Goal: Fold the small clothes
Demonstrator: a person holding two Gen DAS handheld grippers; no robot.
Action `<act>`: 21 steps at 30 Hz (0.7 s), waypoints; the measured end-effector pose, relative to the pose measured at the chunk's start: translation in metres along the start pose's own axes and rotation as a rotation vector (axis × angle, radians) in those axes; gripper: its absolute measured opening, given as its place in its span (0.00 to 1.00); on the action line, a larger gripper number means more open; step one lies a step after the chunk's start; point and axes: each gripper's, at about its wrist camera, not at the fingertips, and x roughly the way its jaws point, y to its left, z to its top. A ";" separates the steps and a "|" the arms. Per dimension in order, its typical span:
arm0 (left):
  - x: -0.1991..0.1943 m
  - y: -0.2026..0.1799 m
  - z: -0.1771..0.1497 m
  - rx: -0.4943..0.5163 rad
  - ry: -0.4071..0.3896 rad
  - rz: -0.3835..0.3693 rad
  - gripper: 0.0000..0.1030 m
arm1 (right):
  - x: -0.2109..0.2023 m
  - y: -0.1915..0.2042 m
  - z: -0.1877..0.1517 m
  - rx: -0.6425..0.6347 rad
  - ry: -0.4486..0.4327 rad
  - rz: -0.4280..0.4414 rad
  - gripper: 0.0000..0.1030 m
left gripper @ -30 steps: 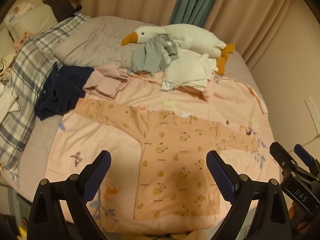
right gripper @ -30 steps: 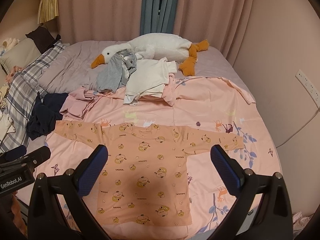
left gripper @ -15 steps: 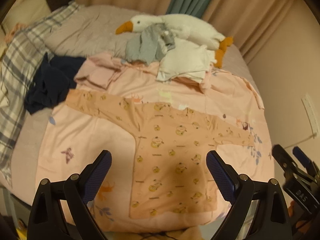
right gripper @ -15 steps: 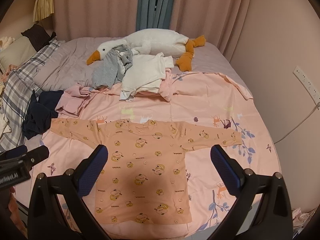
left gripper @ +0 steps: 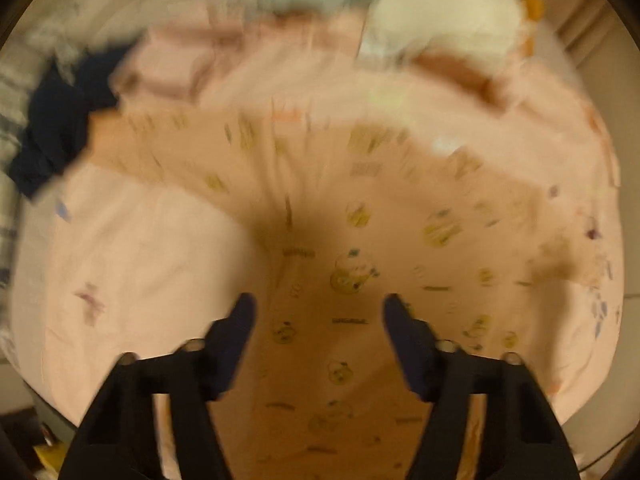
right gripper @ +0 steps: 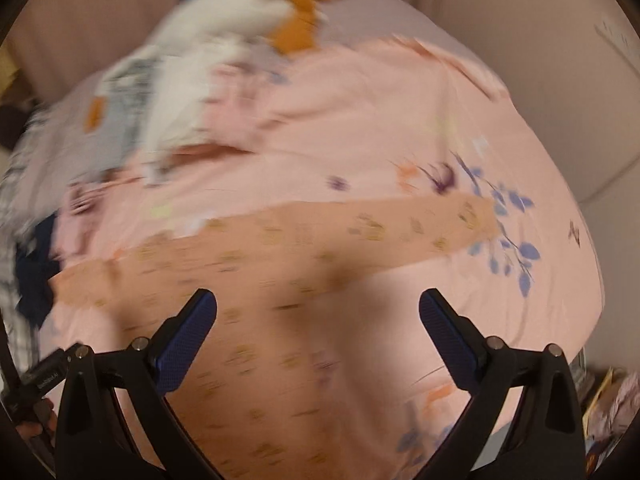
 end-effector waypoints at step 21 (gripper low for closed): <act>0.080 0.063 -0.022 -0.423 0.113 0.036 0.30 | 0.188 -0.237 0.007 0.926 0.161 0.243 0.64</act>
